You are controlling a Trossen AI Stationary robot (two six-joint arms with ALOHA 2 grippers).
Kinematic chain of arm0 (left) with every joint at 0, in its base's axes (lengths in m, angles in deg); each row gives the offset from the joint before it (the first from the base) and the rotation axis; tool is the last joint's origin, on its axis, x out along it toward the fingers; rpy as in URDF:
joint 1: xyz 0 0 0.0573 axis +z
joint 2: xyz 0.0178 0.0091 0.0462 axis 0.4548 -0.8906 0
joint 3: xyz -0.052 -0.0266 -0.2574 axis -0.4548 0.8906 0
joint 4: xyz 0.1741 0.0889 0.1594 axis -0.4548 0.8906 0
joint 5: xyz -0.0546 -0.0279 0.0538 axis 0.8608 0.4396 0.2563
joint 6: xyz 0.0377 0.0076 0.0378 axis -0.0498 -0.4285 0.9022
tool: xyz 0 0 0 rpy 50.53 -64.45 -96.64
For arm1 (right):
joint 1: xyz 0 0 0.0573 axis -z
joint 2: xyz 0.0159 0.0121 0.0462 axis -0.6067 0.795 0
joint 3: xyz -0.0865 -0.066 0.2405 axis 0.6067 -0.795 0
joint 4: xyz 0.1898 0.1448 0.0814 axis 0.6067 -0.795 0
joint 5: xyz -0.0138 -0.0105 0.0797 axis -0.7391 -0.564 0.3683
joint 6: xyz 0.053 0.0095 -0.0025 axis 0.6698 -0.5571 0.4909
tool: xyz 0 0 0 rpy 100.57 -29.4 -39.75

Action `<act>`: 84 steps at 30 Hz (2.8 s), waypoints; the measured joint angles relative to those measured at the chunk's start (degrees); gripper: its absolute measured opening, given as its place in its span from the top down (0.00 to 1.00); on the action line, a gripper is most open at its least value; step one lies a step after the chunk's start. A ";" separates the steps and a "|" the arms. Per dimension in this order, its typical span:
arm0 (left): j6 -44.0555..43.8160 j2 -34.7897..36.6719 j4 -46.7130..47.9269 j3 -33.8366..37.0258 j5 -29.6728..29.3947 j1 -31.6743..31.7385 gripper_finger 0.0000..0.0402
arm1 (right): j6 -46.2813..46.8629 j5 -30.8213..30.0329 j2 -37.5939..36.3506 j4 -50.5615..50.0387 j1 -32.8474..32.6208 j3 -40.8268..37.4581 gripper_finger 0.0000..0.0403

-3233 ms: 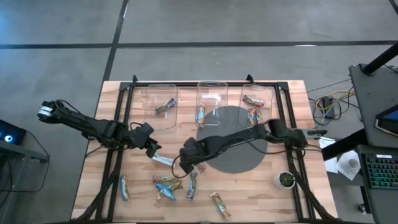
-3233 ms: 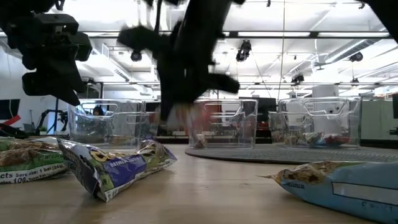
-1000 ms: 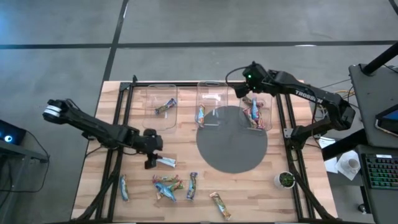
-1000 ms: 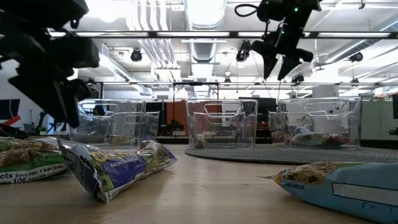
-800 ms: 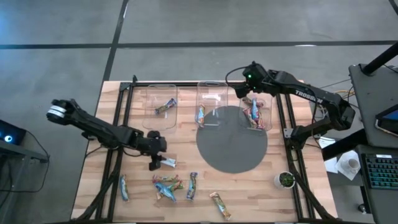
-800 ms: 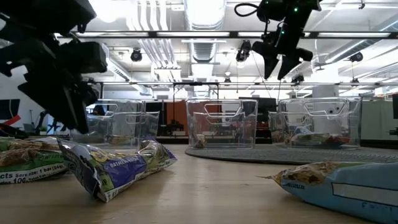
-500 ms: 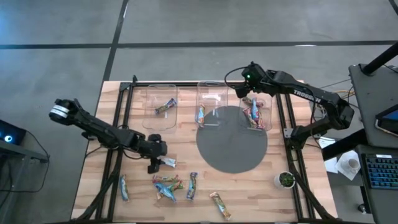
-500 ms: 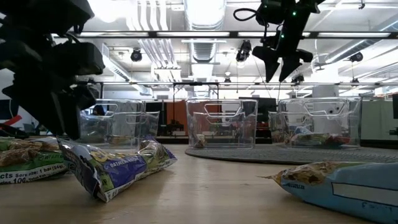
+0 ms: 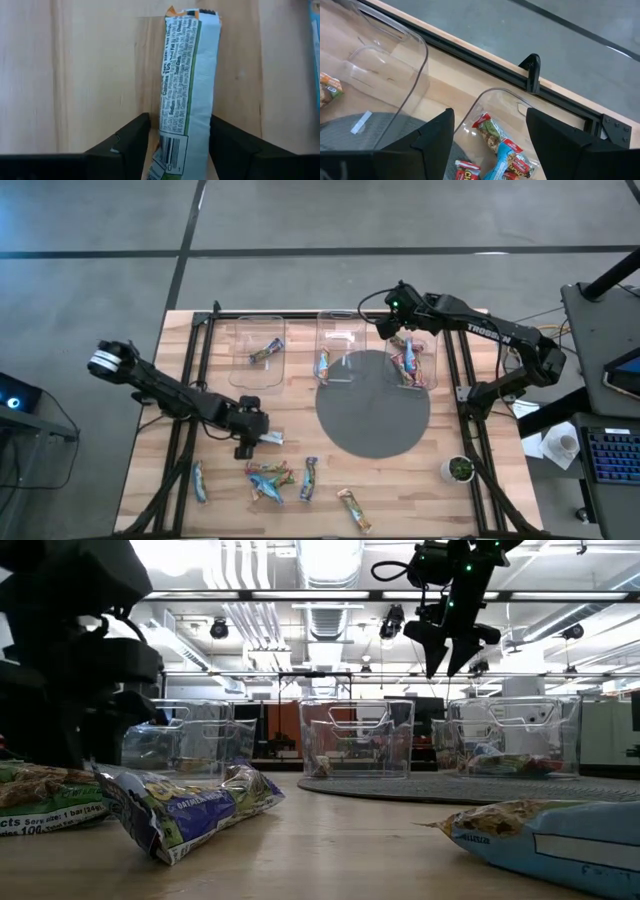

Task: Pick and place Granola Bars by type
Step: Put the yellow granola bar into the middle transparent bin

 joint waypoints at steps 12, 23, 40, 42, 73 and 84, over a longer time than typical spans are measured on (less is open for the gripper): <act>-14.25 5.31 0.76 -0.10 19.46 1.63 0.85 | 1.55 0.20 0.00 0.31 -0.04 0.00 0.43; -22.52 18.58 -4.05 0.66 33.11 8.23 0.92 | 4.48 1.27 0.00 2.43 -0.19 0.00 0.43; -52.09 8.14 -51.68 -1.32 33.68 46.29 0.93 | 8.02 5.11 -0.06 8.52 -4.36 -0.02 0.44; -53.99 2.96 -53.49 -3.97 34.52 45.80 0.94 | 8.70 4.88 -0.10 8.59 -4.68 -0.02 0.44; -40.48 -23.61 -34.04 -32.95 26.95 46.71 0.71 | 10.40 2.95 -1.64 7.21 -4.70 -0.02 0.44; -37.23 -21.98 -33.19 -33.02 30.30 46.65 0.67 | 9.92 1.74 -1.60 7.32 -4.70 -0.02 0.44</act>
